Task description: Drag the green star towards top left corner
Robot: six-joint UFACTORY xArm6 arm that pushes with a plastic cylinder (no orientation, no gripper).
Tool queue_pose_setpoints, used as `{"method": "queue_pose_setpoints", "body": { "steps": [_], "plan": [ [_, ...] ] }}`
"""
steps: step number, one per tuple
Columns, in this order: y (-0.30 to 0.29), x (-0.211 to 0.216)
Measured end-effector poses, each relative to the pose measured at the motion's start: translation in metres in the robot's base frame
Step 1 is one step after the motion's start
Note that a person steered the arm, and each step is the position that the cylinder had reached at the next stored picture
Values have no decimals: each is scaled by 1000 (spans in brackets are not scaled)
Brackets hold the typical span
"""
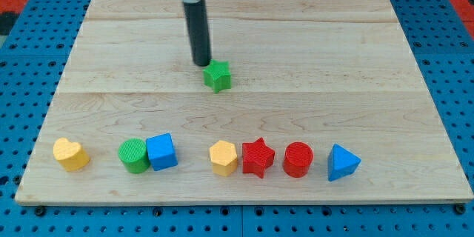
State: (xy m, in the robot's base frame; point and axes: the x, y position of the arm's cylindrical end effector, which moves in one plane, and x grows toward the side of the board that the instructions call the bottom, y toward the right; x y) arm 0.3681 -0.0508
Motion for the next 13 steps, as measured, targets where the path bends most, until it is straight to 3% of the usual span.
{"method": "queue_pose_setpoints", "body": {
  "steps": [1, 2, 3, 5, 6, 8, 9, 10, 11, 12, 13],
  "plan": [
    [29, -16],
    [67, 23],
    [67, 63],
    [-52, 13],
    [-78, -1],
    [-75, 61],
    [-143, 34],
    [-181, -48],
    [-178, -46],
    [-181, 35],
    [-108, 36]
  ]
}}
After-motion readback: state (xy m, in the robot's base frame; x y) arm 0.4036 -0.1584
